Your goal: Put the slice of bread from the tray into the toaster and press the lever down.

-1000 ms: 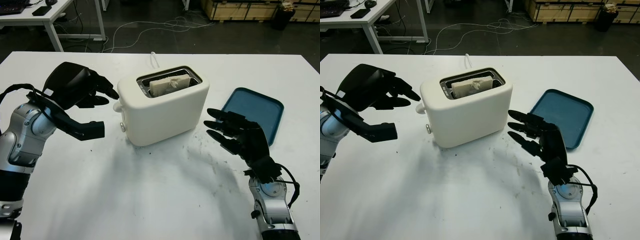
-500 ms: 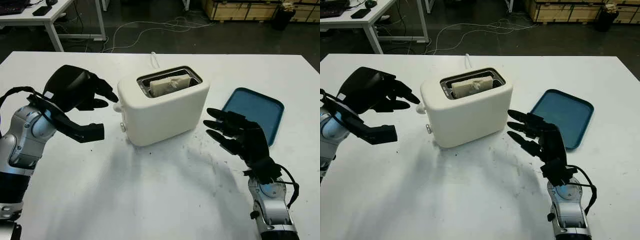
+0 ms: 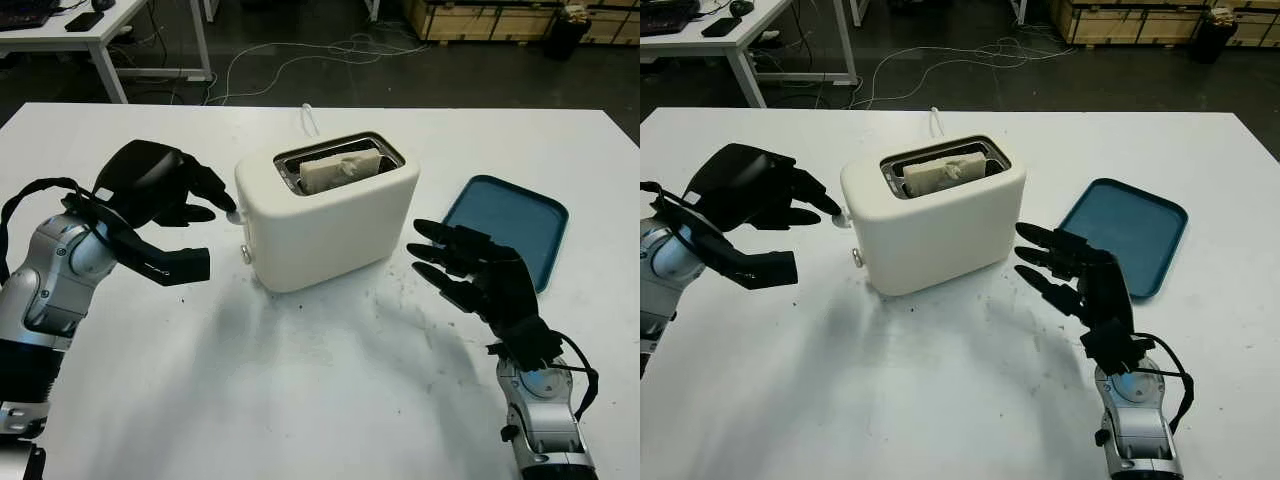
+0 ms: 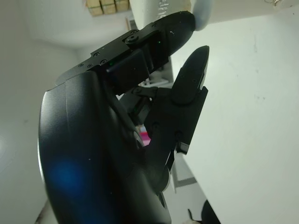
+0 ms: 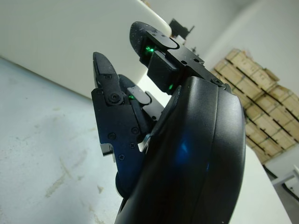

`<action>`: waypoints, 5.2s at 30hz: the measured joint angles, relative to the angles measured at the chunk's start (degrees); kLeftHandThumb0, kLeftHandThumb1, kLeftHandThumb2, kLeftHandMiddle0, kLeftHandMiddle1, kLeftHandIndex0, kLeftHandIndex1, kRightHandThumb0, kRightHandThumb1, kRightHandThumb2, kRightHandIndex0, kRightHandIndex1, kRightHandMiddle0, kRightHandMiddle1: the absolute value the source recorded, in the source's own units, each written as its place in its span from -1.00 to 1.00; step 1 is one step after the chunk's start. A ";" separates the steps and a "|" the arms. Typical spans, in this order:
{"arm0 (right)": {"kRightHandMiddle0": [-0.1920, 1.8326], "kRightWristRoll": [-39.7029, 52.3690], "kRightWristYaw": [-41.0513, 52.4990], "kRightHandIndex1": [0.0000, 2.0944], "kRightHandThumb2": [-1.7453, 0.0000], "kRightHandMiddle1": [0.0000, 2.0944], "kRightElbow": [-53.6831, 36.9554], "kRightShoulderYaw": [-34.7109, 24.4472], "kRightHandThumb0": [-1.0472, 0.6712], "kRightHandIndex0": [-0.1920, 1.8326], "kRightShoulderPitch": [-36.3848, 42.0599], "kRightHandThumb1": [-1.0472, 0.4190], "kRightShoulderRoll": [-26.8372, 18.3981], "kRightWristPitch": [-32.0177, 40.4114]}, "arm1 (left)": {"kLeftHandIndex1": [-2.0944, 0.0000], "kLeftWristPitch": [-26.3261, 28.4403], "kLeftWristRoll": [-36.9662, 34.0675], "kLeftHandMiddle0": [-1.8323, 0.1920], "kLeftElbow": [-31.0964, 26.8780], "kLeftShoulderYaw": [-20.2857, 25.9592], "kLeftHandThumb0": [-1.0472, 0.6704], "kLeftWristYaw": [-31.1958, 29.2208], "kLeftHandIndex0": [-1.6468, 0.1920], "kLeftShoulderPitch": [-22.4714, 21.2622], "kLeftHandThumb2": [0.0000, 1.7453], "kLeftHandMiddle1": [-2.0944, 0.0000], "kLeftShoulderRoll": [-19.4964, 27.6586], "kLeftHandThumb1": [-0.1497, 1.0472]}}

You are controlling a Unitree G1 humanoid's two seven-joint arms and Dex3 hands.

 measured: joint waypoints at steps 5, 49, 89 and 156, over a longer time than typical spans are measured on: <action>0.03 -0.01 -0.01 -0.99 0.99 -1.00 0.00 0.00 -0.06 0.13 0.00 -0.83 0.04 0.00 | 1.00 0.01 -0.01 -0.02 0.22 -0.15 -0.04 -0.21 -0.63 -0.18 -0.99 -0.39 -0.01 0.54; 0.03 -3.60 -2.52 -0.99 0.92 -1.00 -0.76 1.03 -0.04 0.15 1.67 -0.83 0.50 0.14 | 1.00 1.26 -2.91 -0.01 -2.59 -0.30 -0.08 -3.44 -0.60 0.64 -0.99 -0.31 -0.29 0.60; 0.02 -4.24 -2.73 -1.00 0.92 -1.00 -3.21 1.19 -0.02 0.13 4.17 -0.83 0.50 0.57 | 1.00 4.31 0.05 0.04 2.46 -6.83 -0.07 0.24 -0.56 3.16 -0.99 -0.40 -2.88 0.62; 0.02 -4.08 1.05 -0.99 0.92 -1.00 -8.18 -0.42 -0.03 0.14 12.83 -0.83 -1.02 0.40 | 0.99 20.58 -0.03 0.14 1.75 -10.19 -0.09 21.25 -0.47 12.43 -0.99 -0.19 -19.49 0.77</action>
